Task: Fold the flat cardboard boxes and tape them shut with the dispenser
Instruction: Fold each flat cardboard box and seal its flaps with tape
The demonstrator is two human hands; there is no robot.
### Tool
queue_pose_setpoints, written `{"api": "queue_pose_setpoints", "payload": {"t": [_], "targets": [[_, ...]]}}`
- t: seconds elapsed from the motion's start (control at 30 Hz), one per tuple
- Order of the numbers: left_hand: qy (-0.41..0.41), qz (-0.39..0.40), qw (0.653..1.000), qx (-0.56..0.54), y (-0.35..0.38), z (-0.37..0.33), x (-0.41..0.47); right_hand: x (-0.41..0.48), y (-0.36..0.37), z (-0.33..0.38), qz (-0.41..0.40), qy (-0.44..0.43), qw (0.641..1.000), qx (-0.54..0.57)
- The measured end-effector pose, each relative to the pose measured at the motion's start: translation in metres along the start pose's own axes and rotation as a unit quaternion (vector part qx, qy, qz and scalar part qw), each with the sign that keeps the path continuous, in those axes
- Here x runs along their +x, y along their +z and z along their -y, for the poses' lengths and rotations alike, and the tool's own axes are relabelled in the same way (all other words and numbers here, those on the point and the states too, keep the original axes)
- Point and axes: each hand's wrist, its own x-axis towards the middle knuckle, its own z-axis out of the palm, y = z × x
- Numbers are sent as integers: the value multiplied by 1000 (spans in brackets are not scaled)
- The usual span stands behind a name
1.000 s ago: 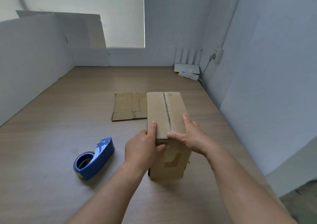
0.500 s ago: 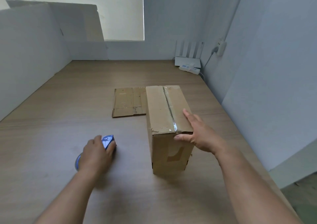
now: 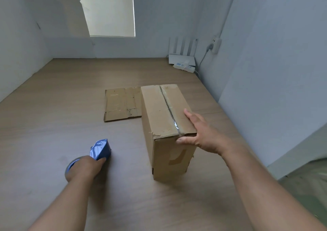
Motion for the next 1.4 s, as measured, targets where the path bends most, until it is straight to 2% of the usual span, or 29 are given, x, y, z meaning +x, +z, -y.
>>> {"api": "queue_pose_setpoints", "payload": {"t": [0.1, 0.23, 0.3, 0.4, 0.43, 0.5, 0.67, 0.83, 1.0, 1.4], "targets": [[10, 23, 998, -51, -5, 0, -6, 0, -2, 0, 15, 1, 1000, -14], [99, 83, 977, -171, -40, -14, -35, -2, -5, -2, 23, -16, 999, 19], [153, 106, 960, -210, -68, -23, -59, -4, -9, -3, -13, -37, 999, 37], [221, 123, 939, -233, -107, -35, -96, -10, -19, 4, -129, -96, 984, 75], [243, 122, 934, -230, -118, -39, -106, -13, -22, 10, -156, -122, 975, 99], [276, 115, 929, -219, -134, -47, -121, -21, -26, 23, -155, -162, 962, 155], [323, 101, 913, -227, -156, -65, -147, -33, -26, 49, -27, -210, 943, 257], [338, 105, 911, -212, -162, -75, -153, -36, -22, 56, -71, -221, 922, 310], [354, 116, 907, -195, -163, -83, -153, -40, -24, 57, -78, -233, 903, 353], [396, 59, 912, -89, -165, -94, -158, -39, -20, 59, -121, -164, 917, 344]]}}
